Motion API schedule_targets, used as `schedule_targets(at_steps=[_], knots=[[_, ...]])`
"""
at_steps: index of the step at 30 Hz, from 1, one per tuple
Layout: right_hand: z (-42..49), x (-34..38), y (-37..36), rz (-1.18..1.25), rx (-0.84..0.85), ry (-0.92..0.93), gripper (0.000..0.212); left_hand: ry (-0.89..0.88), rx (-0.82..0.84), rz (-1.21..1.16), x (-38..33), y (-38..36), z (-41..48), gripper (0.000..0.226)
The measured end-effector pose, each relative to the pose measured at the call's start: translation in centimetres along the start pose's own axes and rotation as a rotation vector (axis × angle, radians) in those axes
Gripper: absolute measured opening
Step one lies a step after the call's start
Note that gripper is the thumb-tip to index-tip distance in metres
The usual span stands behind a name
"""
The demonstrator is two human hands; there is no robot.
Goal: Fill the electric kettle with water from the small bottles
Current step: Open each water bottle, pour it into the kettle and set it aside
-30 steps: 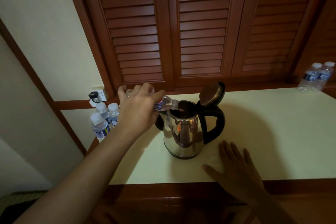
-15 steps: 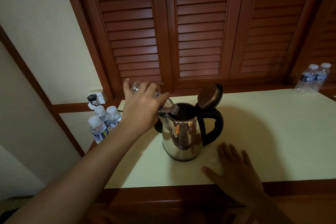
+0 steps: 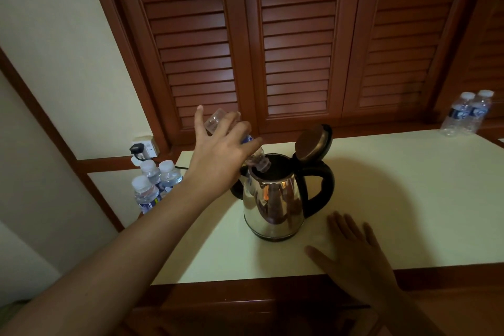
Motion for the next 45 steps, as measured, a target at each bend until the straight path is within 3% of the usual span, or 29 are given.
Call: schedule_targets(at_steps=[12, 19, 23, 26, 31, 36, 45], knots=[[-0.5, 0.0, 1.2, 0.132, -0.163, 0.118, 0.057, -0.245, -0.051, 0.134, -1.7, 0.8, 0.8, 0.055], [-1.4, -0.3, 3.0, 0.346, -0.362, 0.135, 0.038, -0.094, -0.043, 0.118, 0.7, 0.5, -0.1, 0.07], [-1.8, -0.1, 5.2, 0.567, -0.36, 0.088, 0.033, 0.106, 0.026, -0.15, 2.4, -0.3, -2.0, 0.063], [-2.4, 1.1, 8.2, 0.695, -0.413, 0.101, 0.03, 0.263, 0.05, -0.505, 3.0, -0.2, -4.3, 0.058], [-2.6, 3.9, 12.9, 0.767, -0.401, 0.198, 0.031, 0.281, 0.114, -1.016, -1.3, -0.1, -9.1, 0.057], [-3.5, 5.1, 16.0, 0.727, -0.395, 0.324, 0.03, 0.274, 0.179, -1.129, -4.4, -1.1, -10.6, 0.056], [-4.6, 0.9, 18.0, 0.731, -0.345, 0.388, 0.037, 0.233, 0.388, -1.371, -10.8, -1.3, -6.8, 0.044]])
Point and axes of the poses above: each hand's wrist, its own z-axis towards the middle knuckle, its own y-axis out of the back of the hand, x = y × z, the point moved 10 cm from there along z, towards the middle knuckle, and after that the axes turned 3 degrees about y, right-handed, at the moved point
